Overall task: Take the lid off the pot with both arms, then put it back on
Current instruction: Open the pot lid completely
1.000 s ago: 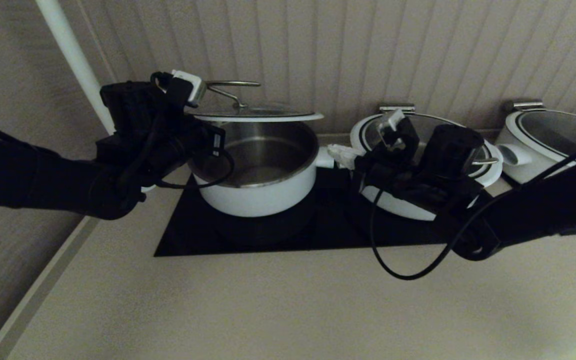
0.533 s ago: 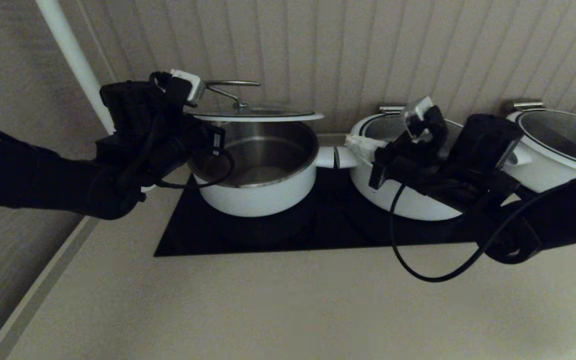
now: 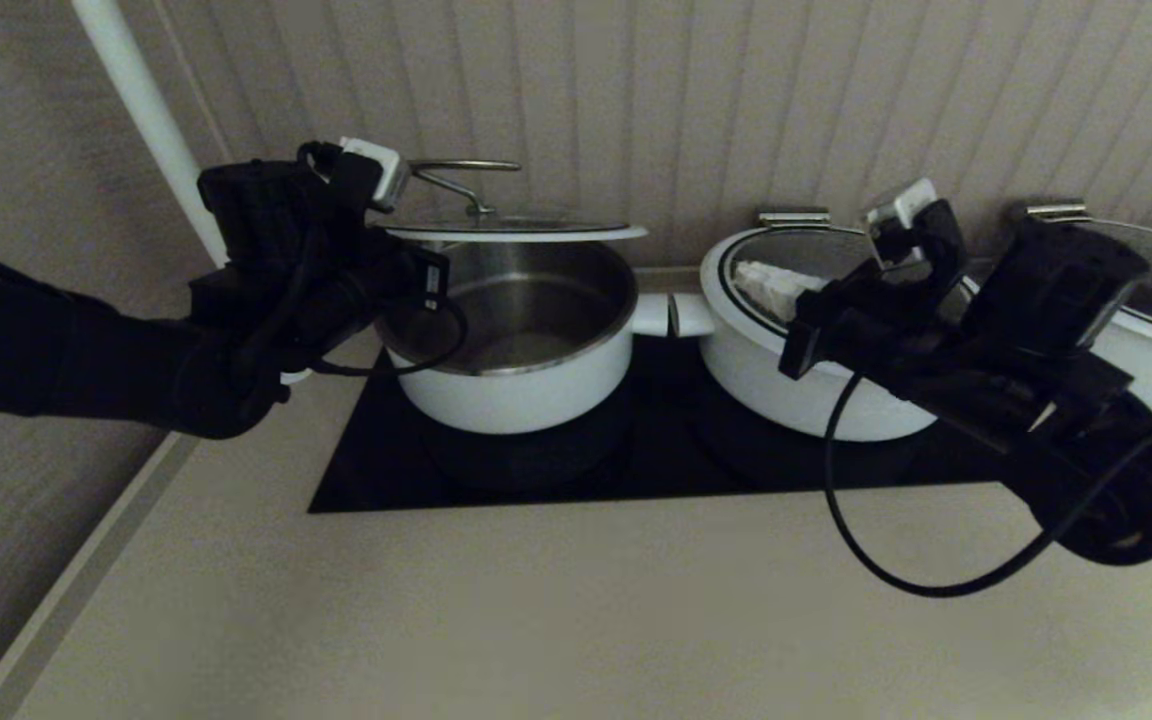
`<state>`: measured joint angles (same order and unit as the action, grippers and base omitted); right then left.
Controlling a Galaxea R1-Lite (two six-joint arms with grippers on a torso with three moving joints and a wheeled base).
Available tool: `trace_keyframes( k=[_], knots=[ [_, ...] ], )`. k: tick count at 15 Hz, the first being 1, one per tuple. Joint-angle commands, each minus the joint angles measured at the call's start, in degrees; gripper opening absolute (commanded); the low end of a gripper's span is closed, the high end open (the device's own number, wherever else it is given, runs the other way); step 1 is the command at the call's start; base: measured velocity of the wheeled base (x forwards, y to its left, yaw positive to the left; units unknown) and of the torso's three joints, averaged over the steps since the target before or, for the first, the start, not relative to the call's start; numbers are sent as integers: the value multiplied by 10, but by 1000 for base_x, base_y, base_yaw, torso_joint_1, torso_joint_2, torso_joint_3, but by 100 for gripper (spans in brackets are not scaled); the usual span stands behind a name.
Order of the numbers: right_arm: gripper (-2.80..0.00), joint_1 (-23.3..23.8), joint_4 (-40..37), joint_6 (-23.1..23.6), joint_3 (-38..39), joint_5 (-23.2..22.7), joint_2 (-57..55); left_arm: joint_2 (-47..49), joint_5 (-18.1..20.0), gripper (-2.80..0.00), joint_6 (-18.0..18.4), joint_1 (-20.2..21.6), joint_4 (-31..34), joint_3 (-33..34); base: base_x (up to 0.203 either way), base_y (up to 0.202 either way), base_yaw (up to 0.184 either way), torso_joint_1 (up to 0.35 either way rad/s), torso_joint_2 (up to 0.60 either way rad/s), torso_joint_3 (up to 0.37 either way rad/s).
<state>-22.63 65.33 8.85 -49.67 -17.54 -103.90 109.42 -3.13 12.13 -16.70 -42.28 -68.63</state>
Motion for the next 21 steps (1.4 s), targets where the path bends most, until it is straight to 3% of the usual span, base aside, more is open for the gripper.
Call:
trace_keyframes(
  k=[1, 4, 7, 10, 17, 21],
  knots=[
    [-280, -1, 5, 2, 25, 1, 26, 0, 0, -280, 1, 0, -3, 0, 0, 0, 0, 0, 0, 0],
    [-280, -1, 5, 3, 55, 26, 72, 1, 0, -280, 1, 0, -3, 0, 0, 0, 0, 0, 0, 0],
    [-280, -1, 3, 2, 89, 115, 123, 2, 0, -280, 1, 0, -3, 0, 0, 0, 0, 0, 0, 0],
    [-280, -1, -41, 2, 138, 169, 192, 3, 0, -280, 1, 0, -3, 1, 0, 0, 0, 0, 0, 0],
    [-280, -1, -89, 3, 296, 206, 347, 2, 0, -280, 1, -1, -3, 0, 0, 0, 0, 0, 0, 0],
    [-280, -1, -161, 6, 357, 221, 453, -4, 0, -280, 1, -1, -2, -4, 0, 0, 0, 0, 0, 0]
  ],
)
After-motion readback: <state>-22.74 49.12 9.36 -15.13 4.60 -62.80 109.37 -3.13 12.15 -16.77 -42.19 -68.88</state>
